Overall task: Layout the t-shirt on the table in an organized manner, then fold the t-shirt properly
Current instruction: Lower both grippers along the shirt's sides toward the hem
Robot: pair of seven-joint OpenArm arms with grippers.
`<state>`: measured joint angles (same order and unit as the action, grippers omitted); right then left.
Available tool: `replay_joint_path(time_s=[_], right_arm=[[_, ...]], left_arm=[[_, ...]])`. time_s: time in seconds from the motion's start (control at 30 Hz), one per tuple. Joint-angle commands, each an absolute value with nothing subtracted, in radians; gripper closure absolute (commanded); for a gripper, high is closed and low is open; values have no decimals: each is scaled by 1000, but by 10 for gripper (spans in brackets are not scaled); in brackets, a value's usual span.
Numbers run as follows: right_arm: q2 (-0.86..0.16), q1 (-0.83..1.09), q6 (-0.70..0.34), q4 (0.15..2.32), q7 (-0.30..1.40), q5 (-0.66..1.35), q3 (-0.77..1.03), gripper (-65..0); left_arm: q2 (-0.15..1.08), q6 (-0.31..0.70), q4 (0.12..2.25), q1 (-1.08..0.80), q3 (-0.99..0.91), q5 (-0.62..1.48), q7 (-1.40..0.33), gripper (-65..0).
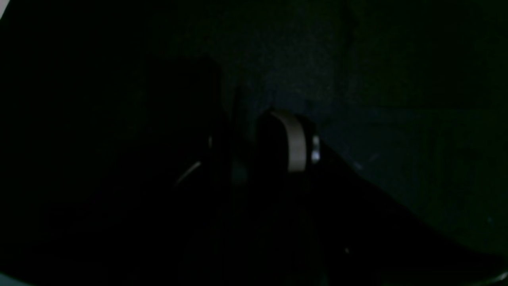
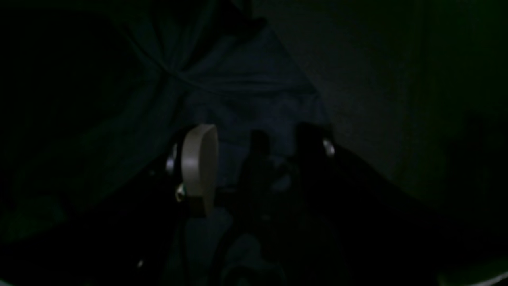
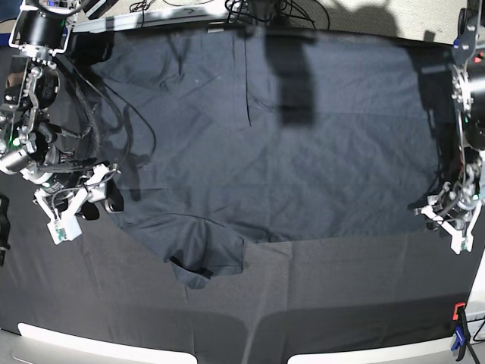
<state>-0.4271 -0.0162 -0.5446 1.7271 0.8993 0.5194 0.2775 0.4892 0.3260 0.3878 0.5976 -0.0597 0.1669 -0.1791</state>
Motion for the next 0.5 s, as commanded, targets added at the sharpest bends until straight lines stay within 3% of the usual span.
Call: replay_joint_path(time_s=[0.0,0.1,0.3,0.47], right_arm=[[-443,-38,-541,1742,879,527,285,-316],[-443,-51,-540,1742,883,522,285,-316],[-442,-128,-517,1692,858,468,284,-316],[-443,-282,-518,1472,857,482,258,-316]], left_arm=[[504,366,398,616,-62,163,-187,-174],[505,505,399,609,-62,176,-197,-161],[503,610,399,609,-62,177,-237,-140],[500,621,399,609,-63,176,-253,-23]])
